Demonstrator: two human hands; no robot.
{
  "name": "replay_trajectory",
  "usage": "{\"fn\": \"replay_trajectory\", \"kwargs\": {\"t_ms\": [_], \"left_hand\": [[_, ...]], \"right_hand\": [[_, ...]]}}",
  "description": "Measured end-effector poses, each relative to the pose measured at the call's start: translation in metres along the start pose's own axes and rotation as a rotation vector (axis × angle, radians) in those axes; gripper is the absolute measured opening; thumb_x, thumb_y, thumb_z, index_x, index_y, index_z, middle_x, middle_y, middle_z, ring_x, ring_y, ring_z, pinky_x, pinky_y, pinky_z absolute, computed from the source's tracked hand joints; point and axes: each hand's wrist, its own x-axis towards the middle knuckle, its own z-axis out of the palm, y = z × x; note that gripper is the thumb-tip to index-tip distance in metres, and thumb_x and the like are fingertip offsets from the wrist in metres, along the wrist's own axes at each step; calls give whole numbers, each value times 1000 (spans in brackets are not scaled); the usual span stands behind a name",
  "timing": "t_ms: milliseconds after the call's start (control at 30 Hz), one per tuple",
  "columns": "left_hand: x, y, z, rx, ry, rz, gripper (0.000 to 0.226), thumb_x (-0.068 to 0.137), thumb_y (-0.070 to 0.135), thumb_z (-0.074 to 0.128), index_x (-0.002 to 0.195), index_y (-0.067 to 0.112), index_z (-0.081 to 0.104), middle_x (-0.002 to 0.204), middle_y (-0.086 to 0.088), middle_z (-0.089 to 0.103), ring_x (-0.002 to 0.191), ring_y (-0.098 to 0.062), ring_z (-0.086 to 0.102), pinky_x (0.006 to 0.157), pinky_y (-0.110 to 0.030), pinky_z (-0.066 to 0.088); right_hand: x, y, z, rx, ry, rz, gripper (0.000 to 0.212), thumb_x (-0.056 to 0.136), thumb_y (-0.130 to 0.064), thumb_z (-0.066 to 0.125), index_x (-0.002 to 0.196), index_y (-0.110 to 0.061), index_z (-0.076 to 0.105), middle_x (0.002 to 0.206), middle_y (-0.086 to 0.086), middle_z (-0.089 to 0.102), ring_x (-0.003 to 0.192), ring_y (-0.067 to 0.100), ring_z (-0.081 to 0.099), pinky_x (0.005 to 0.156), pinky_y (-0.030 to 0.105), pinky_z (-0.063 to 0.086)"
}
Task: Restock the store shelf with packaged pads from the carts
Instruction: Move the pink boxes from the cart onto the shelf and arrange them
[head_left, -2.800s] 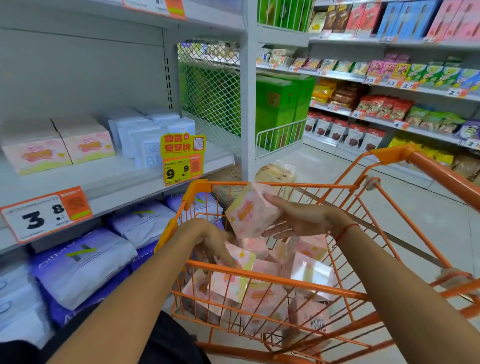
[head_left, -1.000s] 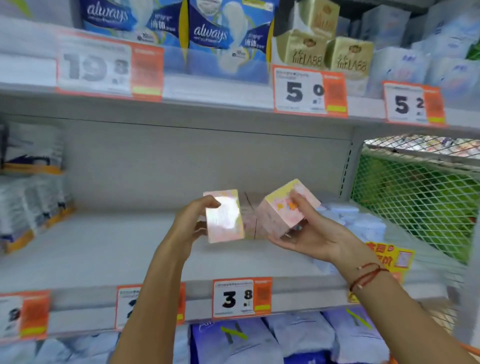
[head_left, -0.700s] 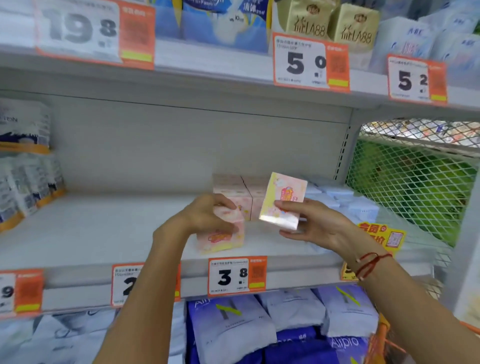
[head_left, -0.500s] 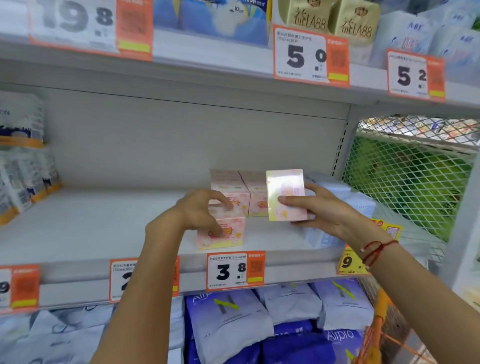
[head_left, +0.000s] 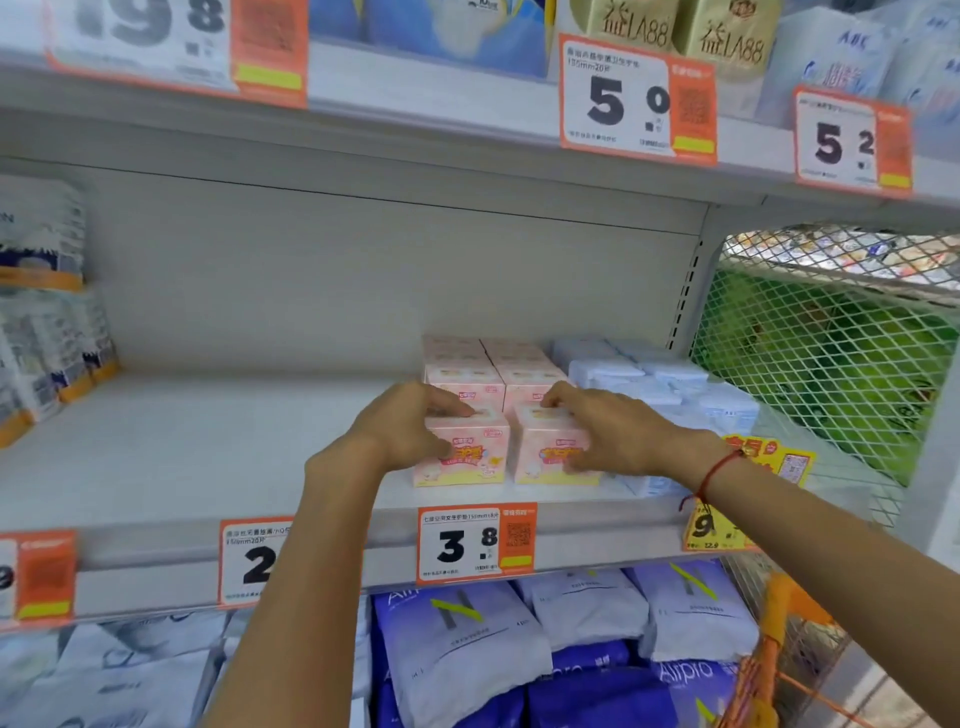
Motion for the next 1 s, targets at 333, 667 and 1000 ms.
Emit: {"fn": "replay_trajectory", "kwargs": {"t_ms": [333,667,1000], "left_hand": [[15,0,21,164,239,-3,43,79,23,75,119,34,64,126,10,60,119,-15,48,92,-33,44],[27,-2,30,152,301,-64,41,79,25,74,117,36,63,127,6,60,120,-16,50,92,-35,44],[27,-3,31,87,210,-32,46,83,24,70,127,29,56,134,3,52,128,-17,41,94,-35,41]], "right_hand": [[13,9,11,-18,136,14,60,87,-27,63,142,-25,39,140,-2,43,127,20,39,94,33,40],[27,14,11,90,207,62,47,78,-25,73,121,-25,53,125,-2,56,114,19,51,73,29,39],[26,12,15,72,154,51,51,83,-20,67,129,-22,45,136,0,44,124,21,42,82,30,40]]}}
